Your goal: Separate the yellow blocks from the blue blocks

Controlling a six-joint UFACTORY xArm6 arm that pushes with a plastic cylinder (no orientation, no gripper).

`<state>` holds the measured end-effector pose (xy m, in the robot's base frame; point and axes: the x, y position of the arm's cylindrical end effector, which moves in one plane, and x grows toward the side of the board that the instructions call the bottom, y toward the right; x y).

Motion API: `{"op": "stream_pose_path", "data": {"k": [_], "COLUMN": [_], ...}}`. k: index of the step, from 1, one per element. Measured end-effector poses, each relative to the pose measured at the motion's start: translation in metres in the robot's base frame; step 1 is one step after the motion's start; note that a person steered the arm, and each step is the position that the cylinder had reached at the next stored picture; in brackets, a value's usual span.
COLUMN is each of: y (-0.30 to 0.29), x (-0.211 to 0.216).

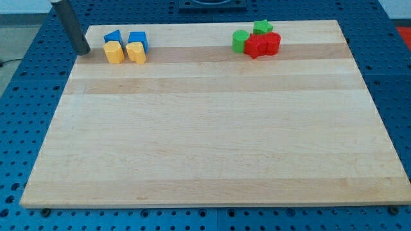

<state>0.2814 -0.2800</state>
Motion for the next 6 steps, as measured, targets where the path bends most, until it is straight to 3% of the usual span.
{"op": "stream_pose_path", "data": {"k": [4,6], "y": [0.088,0.166], "x": [0.008,0.008]}}
